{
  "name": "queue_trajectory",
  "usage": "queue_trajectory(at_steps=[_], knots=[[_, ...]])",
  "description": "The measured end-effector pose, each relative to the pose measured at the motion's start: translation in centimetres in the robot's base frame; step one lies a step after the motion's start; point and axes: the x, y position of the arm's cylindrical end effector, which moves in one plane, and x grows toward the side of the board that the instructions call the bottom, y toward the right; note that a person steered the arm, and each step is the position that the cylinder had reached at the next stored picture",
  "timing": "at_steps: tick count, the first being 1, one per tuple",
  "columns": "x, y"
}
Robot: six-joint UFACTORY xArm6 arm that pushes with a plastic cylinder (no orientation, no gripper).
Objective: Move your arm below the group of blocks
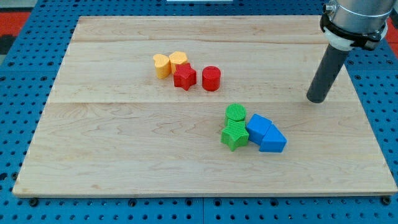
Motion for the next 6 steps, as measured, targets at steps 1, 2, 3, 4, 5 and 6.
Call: queue_trajectory(at_steps=[1,2,3,4,5,6], knots=[[0.0,0.0],[0.3,-0.2],[1.2,-0.3],[6.0,-0.3],[12.3,-2.0],[12.9,-6.3]])
